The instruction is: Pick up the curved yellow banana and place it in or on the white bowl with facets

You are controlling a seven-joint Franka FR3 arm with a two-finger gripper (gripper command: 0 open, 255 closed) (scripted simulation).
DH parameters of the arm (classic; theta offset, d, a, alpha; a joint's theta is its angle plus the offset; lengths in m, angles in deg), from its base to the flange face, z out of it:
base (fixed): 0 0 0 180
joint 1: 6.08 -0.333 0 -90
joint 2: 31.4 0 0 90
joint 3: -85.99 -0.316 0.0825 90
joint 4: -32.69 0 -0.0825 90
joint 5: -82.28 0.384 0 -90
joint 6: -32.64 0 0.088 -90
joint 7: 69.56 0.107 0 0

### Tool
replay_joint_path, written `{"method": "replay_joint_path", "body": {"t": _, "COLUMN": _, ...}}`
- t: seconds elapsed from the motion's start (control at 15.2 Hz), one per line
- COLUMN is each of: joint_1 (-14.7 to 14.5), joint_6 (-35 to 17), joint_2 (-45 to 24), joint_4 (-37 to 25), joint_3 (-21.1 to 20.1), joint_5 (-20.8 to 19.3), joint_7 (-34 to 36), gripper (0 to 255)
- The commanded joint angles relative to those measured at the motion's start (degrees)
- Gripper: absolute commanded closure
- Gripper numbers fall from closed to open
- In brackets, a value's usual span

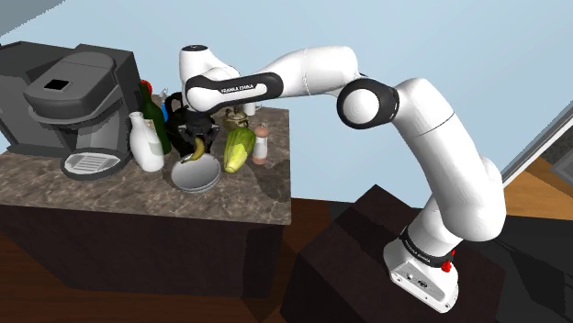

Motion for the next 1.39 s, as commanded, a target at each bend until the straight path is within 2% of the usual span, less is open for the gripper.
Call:
{"method": "replay_joint_path", "body": {"t": 0.0, "joint_1": -0.1, "joint_6": -0.9, "joint_2": -0.8, "joint_4": 0.2, "joint_3": 0.1, "joint_5": -0.2, "joint_7": 0.1, "gripper": 255}}
{"method": "replay_joint_path", "body": {"t": 0.73, "joint_1": -0.3, "joint_6": -6.3, "joint_2": -4.9, "joint_4": 1.4, "joint_3": 0.9, "joint_5": -1.0, "joint_7": 0.5, "gripper": 255}}
{"method": "replay_joint_path", "body": {"t": 1.25, "joint_1": -0.3, "joint_6": -6.3, "joint_2": -4.9, "joint_4": 1.4, "joint_3": 0.9, "joint_5": -1.0, "joint_7": 0.5, "gripper": 255}}
{"method": "replay_joint_path", "body": {"t": 1.32, "joint_1": -0.3, "joint_6": -6.3, "joint_2": -4.9, "joint_4": 1.4, "joint_3": 0.9, "joint_5": -1.0, "joint_7": 0.5, "gripper": 0}}
